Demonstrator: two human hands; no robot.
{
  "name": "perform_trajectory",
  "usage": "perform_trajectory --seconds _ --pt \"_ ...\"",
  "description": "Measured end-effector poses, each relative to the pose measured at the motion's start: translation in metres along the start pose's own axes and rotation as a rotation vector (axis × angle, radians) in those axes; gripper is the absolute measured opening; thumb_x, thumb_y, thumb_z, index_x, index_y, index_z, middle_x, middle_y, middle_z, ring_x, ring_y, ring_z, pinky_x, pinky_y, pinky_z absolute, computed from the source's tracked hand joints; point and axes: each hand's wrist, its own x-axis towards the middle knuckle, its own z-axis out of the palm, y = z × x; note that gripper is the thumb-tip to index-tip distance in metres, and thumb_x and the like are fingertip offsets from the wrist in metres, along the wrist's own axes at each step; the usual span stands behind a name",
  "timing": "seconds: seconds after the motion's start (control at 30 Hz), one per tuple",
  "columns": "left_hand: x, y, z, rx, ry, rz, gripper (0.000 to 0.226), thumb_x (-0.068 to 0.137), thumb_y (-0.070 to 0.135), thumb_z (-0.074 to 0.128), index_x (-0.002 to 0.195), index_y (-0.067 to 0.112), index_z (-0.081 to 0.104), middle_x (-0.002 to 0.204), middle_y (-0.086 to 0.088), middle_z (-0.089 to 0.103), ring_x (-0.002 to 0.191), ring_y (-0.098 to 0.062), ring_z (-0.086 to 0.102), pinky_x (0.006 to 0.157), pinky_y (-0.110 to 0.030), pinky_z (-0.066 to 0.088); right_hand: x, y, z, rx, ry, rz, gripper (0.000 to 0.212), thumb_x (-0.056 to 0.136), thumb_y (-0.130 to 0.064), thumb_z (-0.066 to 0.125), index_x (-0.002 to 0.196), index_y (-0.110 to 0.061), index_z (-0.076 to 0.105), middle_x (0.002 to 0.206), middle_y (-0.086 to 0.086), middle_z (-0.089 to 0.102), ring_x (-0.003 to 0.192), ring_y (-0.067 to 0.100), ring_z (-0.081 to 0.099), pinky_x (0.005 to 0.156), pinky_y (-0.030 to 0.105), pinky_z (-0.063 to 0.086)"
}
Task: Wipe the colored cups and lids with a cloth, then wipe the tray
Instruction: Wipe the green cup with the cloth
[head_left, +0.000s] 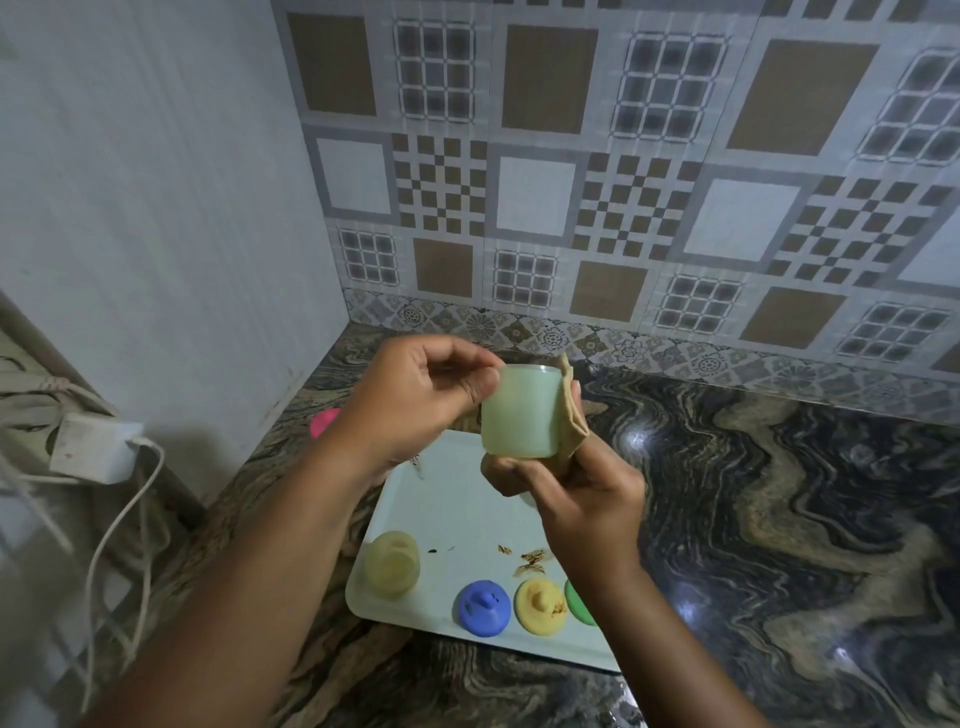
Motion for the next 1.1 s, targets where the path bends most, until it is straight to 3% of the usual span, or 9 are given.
perform_trajectory --seconds 0.1,0.27,0.4,0.5,0.57,0.7,0.8,0.93,1.1 --pt "0.0 0.003 0.003 0.189 0.04 0.067 0.007 0.084 0.019 0.076 0.084 0.025 0.072 0.085 0.005 0.073 0.084 -0.013 0.069 0.082 -0.039 0.06 0.0 -0.001 0.003 -0.225 -0.011 -0.21 0.075 0.078 -0.035 0.081 0.13 0.015 0.058 0.105 0.008 0.075 0.071 0.014 0.07 0.067 0.023 0.06" --pt "-0.012 0.009 0.025 0.556 0.126 0.284 0.013 0.082 0.032 0.076 0.091 0.025 0.07 0.088 0.009 0.064 0.083 -0.004 0.06 0.074 -0.02 0.048 -0.004 0.003 0.006 -0.21 -0.079 -0.225 0.072 0.079 -0.03 0.081 0.129 0.016 0.058 0.11 0.018 0.075 0.084 -0.004 0.067 0.072 0.01 0.053" --pt "-0.006 0.004 0.007 0.202 0.089 0.065 0.021 0.093 0.026 0.066 0.113 0.027 0.072 0.101 0.011 0.074 0.094 0.004 0.066 0.09 -0.022 0.053 -0.005 0.011 0.0 -0.016 -0.01 0.064 0.052 0.073 -0.032 0.085 0.099 0.011 0.072 0.075 0.007 0.076 0.061 0.024 0.073 0.056 0.041 0.058" --pt "-0.003 -0.003 0.0 0.143 -0.005 0.0 0.019 0.092 0.016 0.066 0.108 0.025 0.075 0.105 0.008 0.076 0.099 -0.007 0.071 0.095 -0.04 0.056 0.001 0.006 0.001 0.047 0.016 0.073 0.019 0.07 -0.033 0.085 0.086 -0.034 0.075 0.069 0.009 0.073 0.06 0.034 0.071 0.054 0.049 0.057" --pt "-0.001 -0.005 0.0 0.103 -0.003 -0.009 0.015 0.09 0.01 0.068 0.101 0.02 0.074 0.1 0.0 0.076 0.093 -0.011 0.073 0.092 -0.043 0.058 0.003 0.007 0.001 0.052 -0.012 0.047 0.019 0.071 -0.036 0.086 0.086 -0.036 0.075 0.07 0.012 0.072 0.06 0.037 0.07 0.053 0.049 0.057" --pt "-0.001 -0.003 0.005 0.192 -0.008 0.037 0.025 0.075 0.047 0.08 0.082 0.027 0.067 0.09 0.001 0.072 0.087 -0.016 0.069 0.083 -0.042 0.059 0.002 0.007 0.001 -0.168 -0.053 -0.145 0.058 0.078 -0.042 0.085 0.107 0.007 0.073 0.09 0.014 0.077 0.069 0.011 0.069 0.064 0.023 0.06" --pt "-0.011 0.002 0.026 0.292 0.083 0.084 0.054 0.055 0.062 0.083 0.067 0.016 0.056 0.063 0.01 0.059 0.057 -0.002 0.054 0.053 -0.018 0.047 -0.003 0.005 0.008 -0.222 -0.127 -0.254 0.029 0.071 -0.012 0.089 0.073 0.006 0.067 0.079 -0.003 0.062 0.072 -0.013 0.048 0.071 -0.002 0.035" --pt "-0.007 0.007 0.024 0.226 0.069 0.014 0.047 0.064 0.064 0.072 0.08 0.02 0.065 0.077 0.009 0.067 0.065 0.002 0.061 0.06 -0.018 0.053 -0.002 0.009 0.011 -0.168 -0.12 -0.166 0.043 0.072 -0.019 0.091 0.094 0.012 0.071 0.076 -0.015 0.053 0.06 -0.007 0.041 0.058 0.009 0.035" --pt "0.0 0.003 0.001 -0.051 -0.093 -0.05 0.03 0.085 0.054 0.058 0.091 0.028 0.072 0.109 -0.007 0.072 0.104 -0.025 0.068 0.09 -0.054 0.056 0.005 0.003 0.007 -0.024 -0.067 -0.057 0.048 0.073 -0.031 0.082 0.095 0.01 0.073 0.077 -0.009 0.069 0.056 0.025 0.066 0.051 0.04 0.055"
